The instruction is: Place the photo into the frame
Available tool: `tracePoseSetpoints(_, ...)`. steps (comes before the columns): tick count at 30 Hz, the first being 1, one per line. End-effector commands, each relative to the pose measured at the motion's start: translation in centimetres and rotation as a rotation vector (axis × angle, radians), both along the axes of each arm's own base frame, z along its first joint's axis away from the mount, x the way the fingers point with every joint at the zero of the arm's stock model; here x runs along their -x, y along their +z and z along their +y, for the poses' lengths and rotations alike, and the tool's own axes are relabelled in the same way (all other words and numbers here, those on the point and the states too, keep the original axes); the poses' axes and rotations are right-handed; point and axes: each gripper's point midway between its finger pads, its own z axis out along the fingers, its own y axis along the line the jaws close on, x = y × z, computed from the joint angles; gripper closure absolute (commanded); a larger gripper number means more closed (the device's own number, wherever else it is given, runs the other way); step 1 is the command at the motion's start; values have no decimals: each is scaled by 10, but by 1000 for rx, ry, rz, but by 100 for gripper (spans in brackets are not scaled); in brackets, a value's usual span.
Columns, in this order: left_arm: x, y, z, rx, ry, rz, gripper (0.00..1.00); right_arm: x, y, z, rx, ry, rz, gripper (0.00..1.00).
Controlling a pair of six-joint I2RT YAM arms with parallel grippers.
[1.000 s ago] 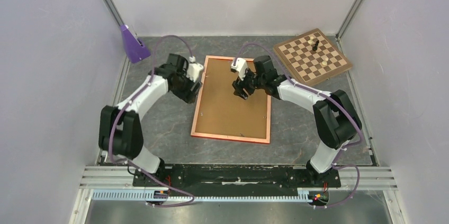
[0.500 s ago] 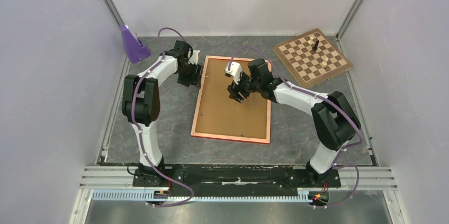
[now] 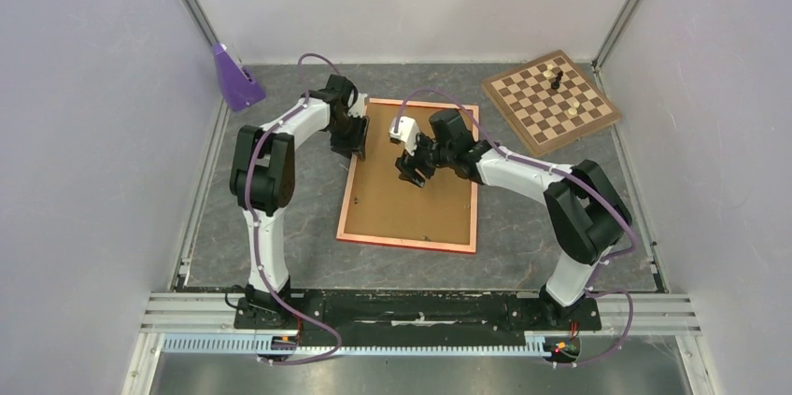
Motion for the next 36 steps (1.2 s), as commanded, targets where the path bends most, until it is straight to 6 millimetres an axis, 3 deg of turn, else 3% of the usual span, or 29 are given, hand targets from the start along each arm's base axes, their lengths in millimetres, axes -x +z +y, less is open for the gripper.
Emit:
tracePoseSetpoints(1, -4, -4, -5, 8, 54, 18, 55, -2, 15, 19, -6, 62, -88, 36)
tracePoseSetpoints(8, 6, -8, -9, 39, 53, 44, 74, 17, 4, 50, 45, 198, -128, 36)
tracePoseSetpoints(12, 15, -10, -11, 61, 53, 66, 97, 26, 1, 71, 86, 275, -172, 37)
tracePoseSetpoints(18, 23, -12, -11, 74, 59, 68, 98, 43, -13, 99, 131, 349, -187, 39)
tracePoseSetpoints(23, 31, -14, -17, 116, 65, 87, 98, 53, -37, 106, 174, 366, -174, 40)
tracePoseSetpoints(36, 39, -19, -20, 141, 57, 109, 98, 36, -59, 111, 234, 303, -199, 45)
